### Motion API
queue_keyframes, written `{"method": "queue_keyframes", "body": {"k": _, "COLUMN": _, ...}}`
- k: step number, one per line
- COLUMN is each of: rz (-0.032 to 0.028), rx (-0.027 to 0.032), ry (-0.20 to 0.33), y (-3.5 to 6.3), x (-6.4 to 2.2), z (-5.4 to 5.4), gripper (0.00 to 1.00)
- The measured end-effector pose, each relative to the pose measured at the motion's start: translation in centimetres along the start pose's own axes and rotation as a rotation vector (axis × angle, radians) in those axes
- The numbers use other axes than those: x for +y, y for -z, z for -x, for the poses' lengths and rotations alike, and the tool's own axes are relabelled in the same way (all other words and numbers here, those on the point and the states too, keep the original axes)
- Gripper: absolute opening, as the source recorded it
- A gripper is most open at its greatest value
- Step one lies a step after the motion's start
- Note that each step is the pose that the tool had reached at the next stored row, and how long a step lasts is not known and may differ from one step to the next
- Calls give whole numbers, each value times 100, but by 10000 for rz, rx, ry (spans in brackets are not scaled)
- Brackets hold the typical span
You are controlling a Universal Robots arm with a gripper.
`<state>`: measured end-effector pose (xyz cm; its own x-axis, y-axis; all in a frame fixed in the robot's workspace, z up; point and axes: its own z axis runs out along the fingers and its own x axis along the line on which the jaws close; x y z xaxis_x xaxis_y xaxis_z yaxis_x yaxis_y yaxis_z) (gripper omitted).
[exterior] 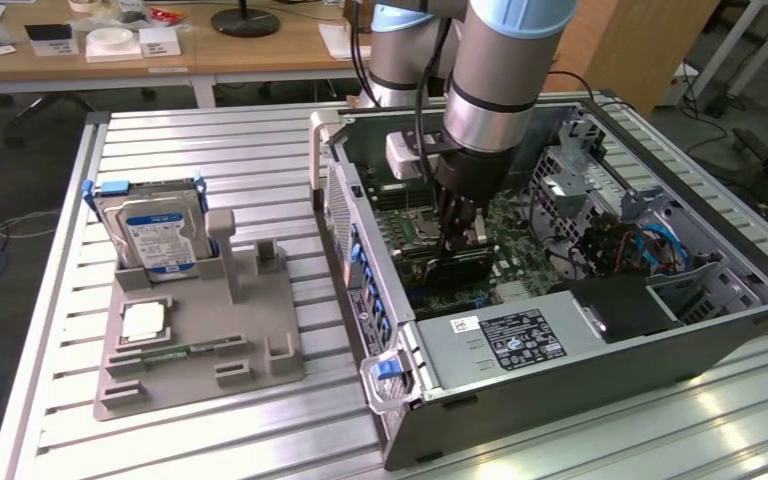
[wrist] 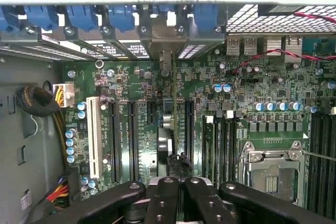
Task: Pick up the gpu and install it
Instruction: 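Press down on the gpu until it lock into place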
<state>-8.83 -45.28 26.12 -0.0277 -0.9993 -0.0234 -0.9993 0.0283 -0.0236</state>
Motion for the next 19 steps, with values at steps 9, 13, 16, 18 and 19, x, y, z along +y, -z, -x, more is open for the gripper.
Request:
{"method": "queue_keyframes", "body": {"k": 9, "rz": -1, "rx": -1, "ry": 0, "y": -6, "x": 6, "z": 0, "gripper": 11}}
{"method": "queue_keyframes", "body": {"k": 13, "rz": -4, "rx": -7, "ry": -1, "y": 36, "x": 5, "z": 2, "gripper": 11}}
{"method": "queue_keyframes", "body": {"k": 16, "rz": -1, "rx": 1, "ry": 0, "y": 123, "x": 3, "z": 3, "gripper": 11}}
{"method": "queue_keyframes", "body": {"k": 18, "rz": -1, "rx": 2, "ry": 0, "y": 183, "x": 1, "z": 4, "gripper": 11}}
{"method": "queue_keyframes", "body": {"k": 19, "rz": 0, "rx": 2, "ry": 0, "y": 211, "x": 1, "z": 5, "gripper": 11}}
